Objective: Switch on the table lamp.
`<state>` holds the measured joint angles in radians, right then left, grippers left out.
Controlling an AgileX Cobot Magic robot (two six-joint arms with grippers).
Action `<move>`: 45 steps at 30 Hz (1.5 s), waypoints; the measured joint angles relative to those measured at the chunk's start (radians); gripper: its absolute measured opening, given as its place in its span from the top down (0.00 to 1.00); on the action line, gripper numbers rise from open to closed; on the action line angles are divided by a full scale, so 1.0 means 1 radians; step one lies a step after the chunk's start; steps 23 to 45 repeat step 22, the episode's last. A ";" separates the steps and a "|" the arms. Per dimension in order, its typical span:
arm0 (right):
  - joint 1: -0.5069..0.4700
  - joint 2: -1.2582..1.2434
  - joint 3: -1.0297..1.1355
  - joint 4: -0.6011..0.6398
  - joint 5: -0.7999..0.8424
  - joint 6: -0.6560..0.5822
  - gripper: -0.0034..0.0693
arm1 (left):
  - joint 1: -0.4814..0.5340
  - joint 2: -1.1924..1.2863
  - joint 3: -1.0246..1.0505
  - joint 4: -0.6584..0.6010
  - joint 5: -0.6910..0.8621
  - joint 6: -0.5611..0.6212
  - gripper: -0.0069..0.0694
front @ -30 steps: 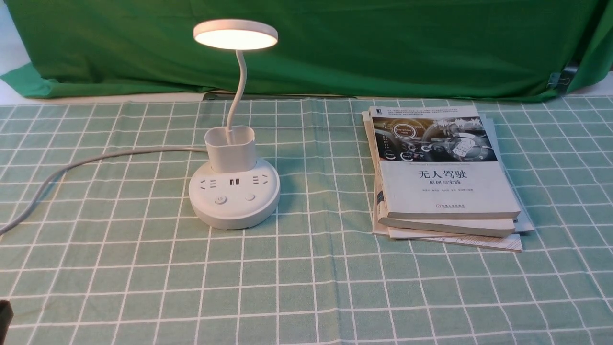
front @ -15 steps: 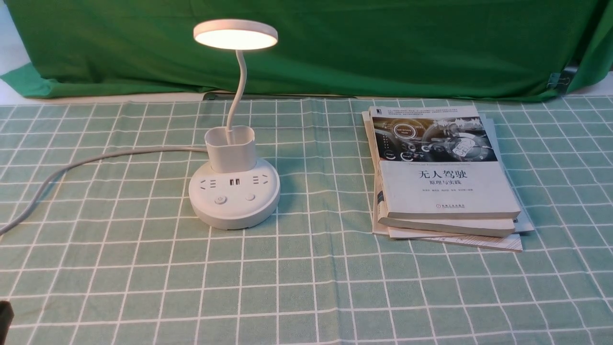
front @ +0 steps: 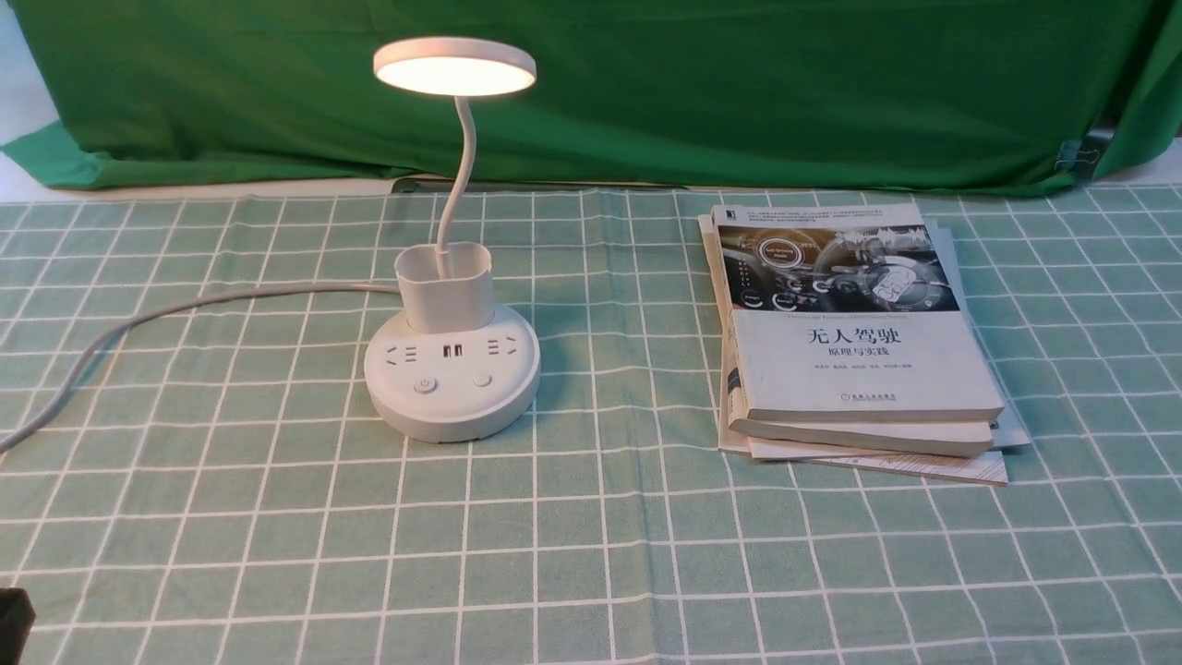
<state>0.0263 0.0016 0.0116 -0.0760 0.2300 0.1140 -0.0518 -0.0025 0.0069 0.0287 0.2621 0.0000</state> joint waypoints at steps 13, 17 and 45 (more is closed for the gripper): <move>0.000 0.000 0.000 0.000 -0.001 0.000 0.62 | 0.000 0.000 0.000 -0.018 0.002 -0.184 0.91; 0.000 0.000 0.000 0.000 -0.001 0.000 0.62 | 0.000 0.000 0.000 -0.018 -0.008 -0.185 0.91; 0.000 0.000 0.000 0.000 -0.001 0.000 0.62 | 0.000 0.000 0.000 -0.018 -0.013 -0.185 0.91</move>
